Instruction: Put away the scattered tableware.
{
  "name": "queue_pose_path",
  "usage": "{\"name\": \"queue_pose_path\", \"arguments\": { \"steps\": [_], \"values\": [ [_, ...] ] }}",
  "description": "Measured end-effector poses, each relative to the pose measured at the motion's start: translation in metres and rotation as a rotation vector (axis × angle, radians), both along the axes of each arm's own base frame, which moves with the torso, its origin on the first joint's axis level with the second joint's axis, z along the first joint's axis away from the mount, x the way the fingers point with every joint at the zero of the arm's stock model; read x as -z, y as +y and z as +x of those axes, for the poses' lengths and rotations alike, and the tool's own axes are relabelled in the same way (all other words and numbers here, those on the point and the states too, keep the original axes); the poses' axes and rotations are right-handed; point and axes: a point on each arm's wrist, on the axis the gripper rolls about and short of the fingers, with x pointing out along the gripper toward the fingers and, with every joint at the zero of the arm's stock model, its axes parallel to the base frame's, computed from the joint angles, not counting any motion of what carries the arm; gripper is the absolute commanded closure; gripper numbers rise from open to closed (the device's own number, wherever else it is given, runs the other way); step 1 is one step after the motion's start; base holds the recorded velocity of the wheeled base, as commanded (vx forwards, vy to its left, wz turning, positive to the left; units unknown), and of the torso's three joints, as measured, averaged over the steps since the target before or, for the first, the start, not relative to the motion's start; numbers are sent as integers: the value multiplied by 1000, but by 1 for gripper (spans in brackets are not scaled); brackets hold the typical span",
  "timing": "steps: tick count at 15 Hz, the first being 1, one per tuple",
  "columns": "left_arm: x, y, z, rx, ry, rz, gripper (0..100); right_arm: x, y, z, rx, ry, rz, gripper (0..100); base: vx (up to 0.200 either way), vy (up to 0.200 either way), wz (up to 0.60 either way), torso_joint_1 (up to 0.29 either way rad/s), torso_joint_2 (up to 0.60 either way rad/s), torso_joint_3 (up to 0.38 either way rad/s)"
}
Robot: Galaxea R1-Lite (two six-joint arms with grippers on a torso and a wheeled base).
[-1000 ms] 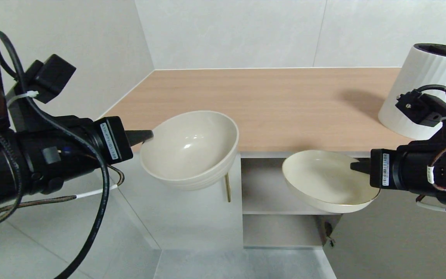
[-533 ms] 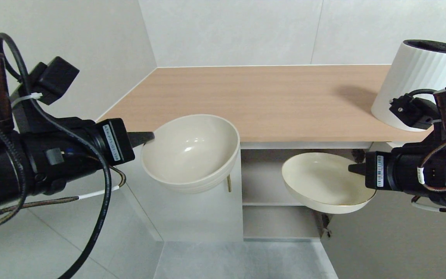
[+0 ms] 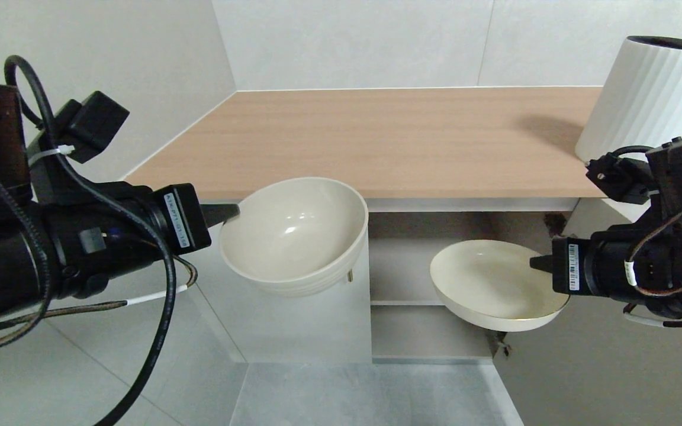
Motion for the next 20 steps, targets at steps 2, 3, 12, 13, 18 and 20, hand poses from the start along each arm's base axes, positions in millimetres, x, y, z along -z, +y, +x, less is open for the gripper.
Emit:
{"name": "queue_pose_path", "arguments": {
  "steps": [2,3,12,13,18,20],
  "values": [
    [1,0,0,0,4,2,100,1,1,1,0,3,-3,100,0,0,0,-200,459,251],
    [2,0,0,0,5,3,100,2,1,1,0,5,-4,100,0,0,0,-198,466,256],
    [4,-1,2,1,14,8,100,7,3,4,1,20,-19,100,0,0,0,-139,352,198],
    [4,-1,3,1,14,8,100,7,3,5,1,22,-20,100,0,0,0,-17,51,36],
    [5,-2,4,1,19,11,100,11,8,12,-2,13,-23,100,0,0,0,0,0,0],
    [6,-3,5,0,21,12,100,20,14,23,-5,20,-45,100,0,0,0,0,0,0]
  ]
}}
